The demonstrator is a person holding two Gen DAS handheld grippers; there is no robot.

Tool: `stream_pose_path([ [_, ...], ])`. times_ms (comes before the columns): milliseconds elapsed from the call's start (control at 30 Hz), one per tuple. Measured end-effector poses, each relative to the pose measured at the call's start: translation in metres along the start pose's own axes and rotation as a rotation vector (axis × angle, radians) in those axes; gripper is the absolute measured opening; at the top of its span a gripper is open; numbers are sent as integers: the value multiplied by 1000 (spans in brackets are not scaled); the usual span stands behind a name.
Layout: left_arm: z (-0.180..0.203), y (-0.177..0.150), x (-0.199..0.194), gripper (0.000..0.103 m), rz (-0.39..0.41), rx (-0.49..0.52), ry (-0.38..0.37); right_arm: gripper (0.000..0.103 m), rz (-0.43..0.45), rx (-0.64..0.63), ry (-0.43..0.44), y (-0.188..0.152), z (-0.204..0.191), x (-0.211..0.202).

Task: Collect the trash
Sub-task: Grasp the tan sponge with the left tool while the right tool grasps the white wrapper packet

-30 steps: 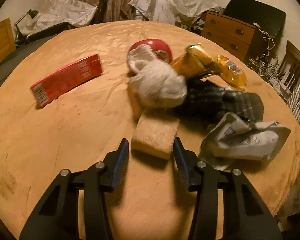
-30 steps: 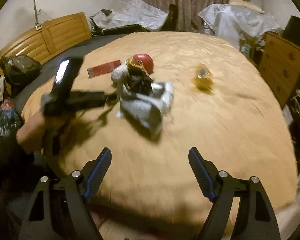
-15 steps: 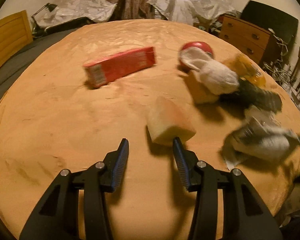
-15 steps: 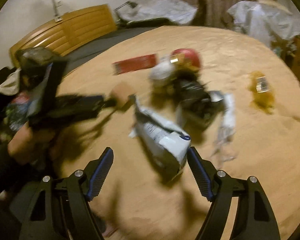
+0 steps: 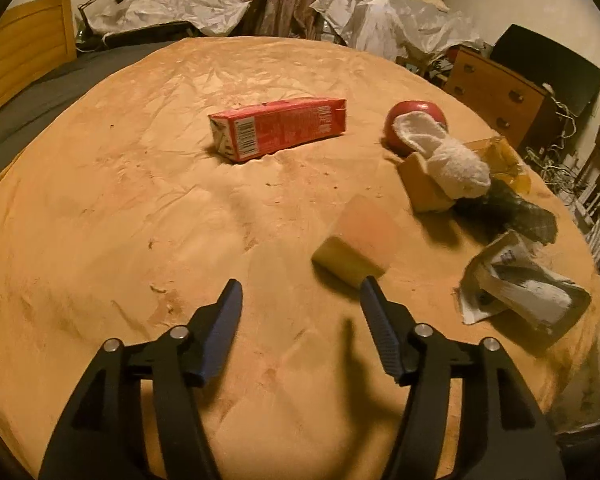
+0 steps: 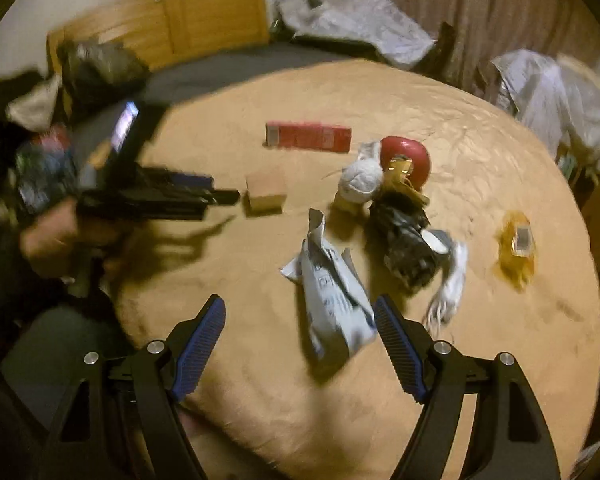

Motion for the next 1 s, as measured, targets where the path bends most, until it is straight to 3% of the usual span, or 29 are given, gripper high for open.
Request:
stream_pose_path([
  [67, 10, 3, -1, 66, 8, 43, -6, 77, -79, -27, -45, 9, 0, 28],
  [233, 31, 19, 8, 75, 5, 143, 19, 76, -169, 4, -60, 26, 7, 69],
  [300, 37, 24, 21, 75, -29, 171, 12, 62, -202, 13, -75, 29, 10, 82],
  [367, 41, 27, 32, 75, -55, 190, 14, 57, -212, 17, -91, 30, 10, 87],
  [633, 36, 33, 45, 47, -73, 144, 17, 55, -225, 36, -108, 31, 11, 108],
  [833, 42, 29, 38, 42, -30, 171, 60, 53, -202, 44, -131, 33, 8, 115],
  [1000, 49, 22, -2, 42, 87, 170, 119, 43, -121, 70, -166, 27, 2, 102],
])
Point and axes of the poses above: each gripper's, at about its wrist camera, not at the fingertips, and x roughly the way its jaws point, z to its right, y to its top, the point moved 4 cm from there along x, roughly the way its jaws point, and after that the axes turned 5 degrees about -z, right-handed, at the moved point
